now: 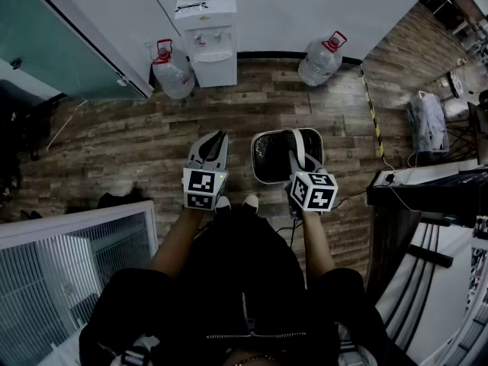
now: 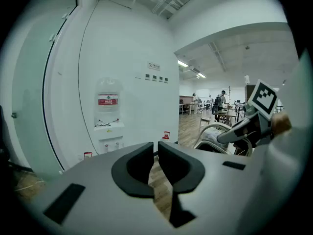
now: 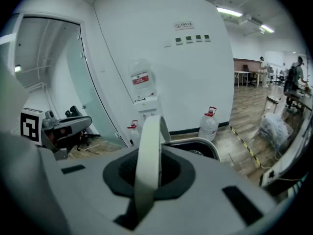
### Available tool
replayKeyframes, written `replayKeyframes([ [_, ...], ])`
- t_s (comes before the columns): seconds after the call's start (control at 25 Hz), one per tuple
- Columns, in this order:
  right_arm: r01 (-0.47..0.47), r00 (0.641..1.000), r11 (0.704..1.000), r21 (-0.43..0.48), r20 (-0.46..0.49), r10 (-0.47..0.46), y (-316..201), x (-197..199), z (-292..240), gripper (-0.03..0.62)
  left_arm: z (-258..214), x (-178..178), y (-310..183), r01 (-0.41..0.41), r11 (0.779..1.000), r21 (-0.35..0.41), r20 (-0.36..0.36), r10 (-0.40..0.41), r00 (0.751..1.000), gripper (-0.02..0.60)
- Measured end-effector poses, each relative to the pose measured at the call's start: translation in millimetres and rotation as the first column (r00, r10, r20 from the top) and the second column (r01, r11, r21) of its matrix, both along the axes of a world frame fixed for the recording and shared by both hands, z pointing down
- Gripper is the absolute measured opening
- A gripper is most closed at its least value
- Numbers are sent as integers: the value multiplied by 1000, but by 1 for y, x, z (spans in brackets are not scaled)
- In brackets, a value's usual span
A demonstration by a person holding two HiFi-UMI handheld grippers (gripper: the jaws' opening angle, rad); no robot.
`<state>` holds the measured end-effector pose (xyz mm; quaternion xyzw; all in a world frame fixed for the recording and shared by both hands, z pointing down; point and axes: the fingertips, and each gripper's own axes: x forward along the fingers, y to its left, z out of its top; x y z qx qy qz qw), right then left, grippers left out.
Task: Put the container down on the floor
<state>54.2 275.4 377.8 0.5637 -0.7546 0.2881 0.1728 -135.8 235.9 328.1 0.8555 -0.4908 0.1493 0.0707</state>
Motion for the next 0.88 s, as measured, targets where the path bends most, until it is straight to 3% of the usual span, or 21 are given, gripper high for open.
replayKeyframes([
  [0.88,-20,998,998,-62,55,23,8,8,1,31,-1,4,13,-15,1000,1,23,15,1000,38],
])
